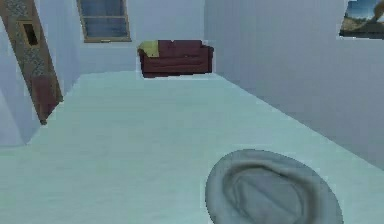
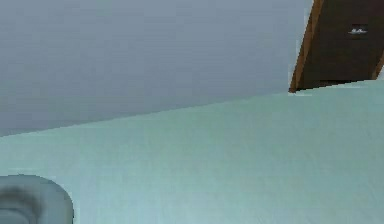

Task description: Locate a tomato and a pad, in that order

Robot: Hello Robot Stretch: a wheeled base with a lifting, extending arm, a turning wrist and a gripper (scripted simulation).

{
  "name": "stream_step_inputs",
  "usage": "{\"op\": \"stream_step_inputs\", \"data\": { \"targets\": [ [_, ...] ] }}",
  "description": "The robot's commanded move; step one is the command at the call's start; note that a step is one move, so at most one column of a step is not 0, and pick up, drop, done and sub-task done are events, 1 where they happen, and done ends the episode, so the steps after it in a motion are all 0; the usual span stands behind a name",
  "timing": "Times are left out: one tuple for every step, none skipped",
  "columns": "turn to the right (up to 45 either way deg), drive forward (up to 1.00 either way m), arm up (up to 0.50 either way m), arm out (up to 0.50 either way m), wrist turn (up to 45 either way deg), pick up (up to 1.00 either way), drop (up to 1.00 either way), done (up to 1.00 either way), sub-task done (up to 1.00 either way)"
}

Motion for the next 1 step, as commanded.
{"op": "stream_step_inputs", "data": {
  "targets": [
    [24.0, 0.0, 0.0, 0.0, 0.0, 0.0, 0.0, 0.0, 0.0]
  ]
}}
